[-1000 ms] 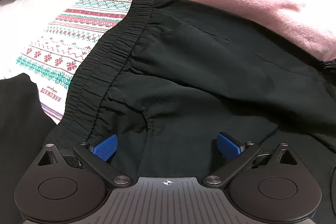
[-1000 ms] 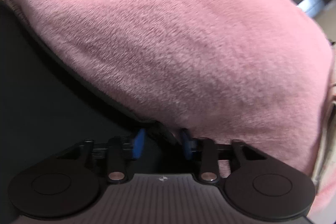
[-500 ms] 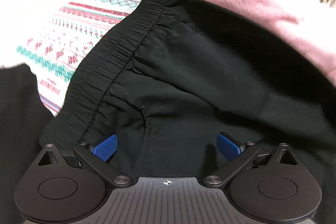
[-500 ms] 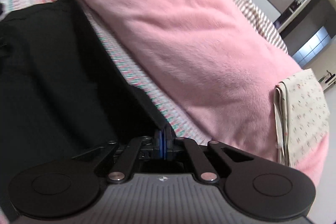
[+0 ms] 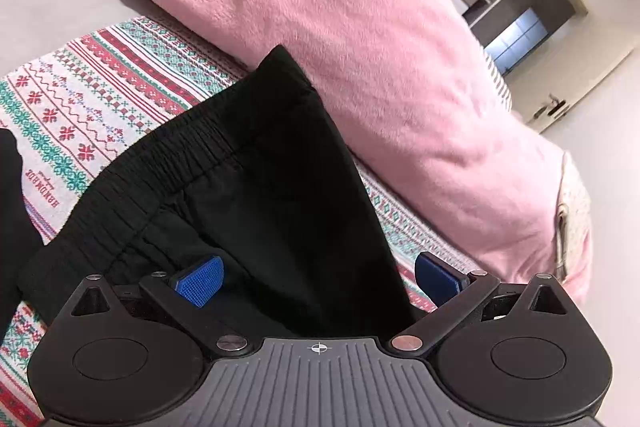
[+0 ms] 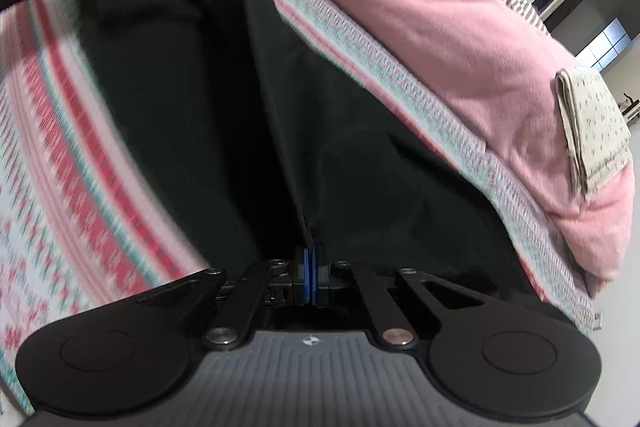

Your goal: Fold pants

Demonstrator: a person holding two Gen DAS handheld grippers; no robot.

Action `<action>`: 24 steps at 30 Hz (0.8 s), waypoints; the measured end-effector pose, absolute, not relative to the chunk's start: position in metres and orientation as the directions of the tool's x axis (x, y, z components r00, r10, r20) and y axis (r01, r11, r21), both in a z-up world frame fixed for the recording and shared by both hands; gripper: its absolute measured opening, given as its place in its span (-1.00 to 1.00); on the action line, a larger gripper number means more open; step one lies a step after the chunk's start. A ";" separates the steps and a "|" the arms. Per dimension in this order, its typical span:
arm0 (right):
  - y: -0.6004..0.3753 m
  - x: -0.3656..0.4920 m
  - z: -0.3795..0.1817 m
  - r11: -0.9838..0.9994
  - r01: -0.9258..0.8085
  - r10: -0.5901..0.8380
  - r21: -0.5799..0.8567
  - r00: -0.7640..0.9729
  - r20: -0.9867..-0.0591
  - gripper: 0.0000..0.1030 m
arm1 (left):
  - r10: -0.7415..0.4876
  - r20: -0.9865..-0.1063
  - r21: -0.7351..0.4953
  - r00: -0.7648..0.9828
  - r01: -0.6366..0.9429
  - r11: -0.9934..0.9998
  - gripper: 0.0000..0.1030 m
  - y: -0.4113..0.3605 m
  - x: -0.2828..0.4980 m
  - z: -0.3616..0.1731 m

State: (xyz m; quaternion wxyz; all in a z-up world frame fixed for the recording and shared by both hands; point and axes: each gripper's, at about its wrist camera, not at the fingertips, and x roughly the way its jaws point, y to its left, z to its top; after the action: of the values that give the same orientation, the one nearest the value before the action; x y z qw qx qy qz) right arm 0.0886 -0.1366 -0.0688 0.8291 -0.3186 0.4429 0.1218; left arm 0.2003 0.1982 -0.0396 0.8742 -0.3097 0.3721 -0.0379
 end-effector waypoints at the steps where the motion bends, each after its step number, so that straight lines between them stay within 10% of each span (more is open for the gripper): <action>1: -0.138 0.083 -0.070 0.771 -0.489 -0.076 -0.408 0.566 -0.821 -1.00 | -0.288 -0.634 -0.560 0.717 -0.170 0.811 0.98 0.195 0.203 -0.040; 8: -0.160 0.072 -0.074 0.832 -0.449 -0.048 -0.326 0.527 -0.849 -1.00 | -0.167 -0.695 -0.452 0.699 -0.246 0.857 0.86 0.185 0.204 -0.045; 13: -0.167 0.048 -0.076 0.871 -0.399 -0.030 -0.285 0.537 -0.843 -1.00 | -0.071 -0.716 -0.362 0.694 -0.283 0.888 -0.69 0.185 0.198 -0.040; 19: -0.231 0.029 -0.072 0.986 -0.163 0.076 -0.023 0.570 -0.818 -1.00 | -0.023 -0.685 -0.352 0.728 -0.303 0.886 -0.93 0.204 0.156 -0.024; 24: -0.304 0.028 -0.049 0.980 0.121 0.038 0.157 0.662 -0.749 -0.58 | -0.043 -0.708 -0.363 0.705 -0.311 0.879 -0.94 0.224 0.124 -0.029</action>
State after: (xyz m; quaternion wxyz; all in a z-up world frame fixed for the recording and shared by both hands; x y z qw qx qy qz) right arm 0.0279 -0.3040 -0.0491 0.9064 0.0968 0.4105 -0.0227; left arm 0.1243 0.2242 -0.0291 0.8930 -0.2347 0.3766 0.0749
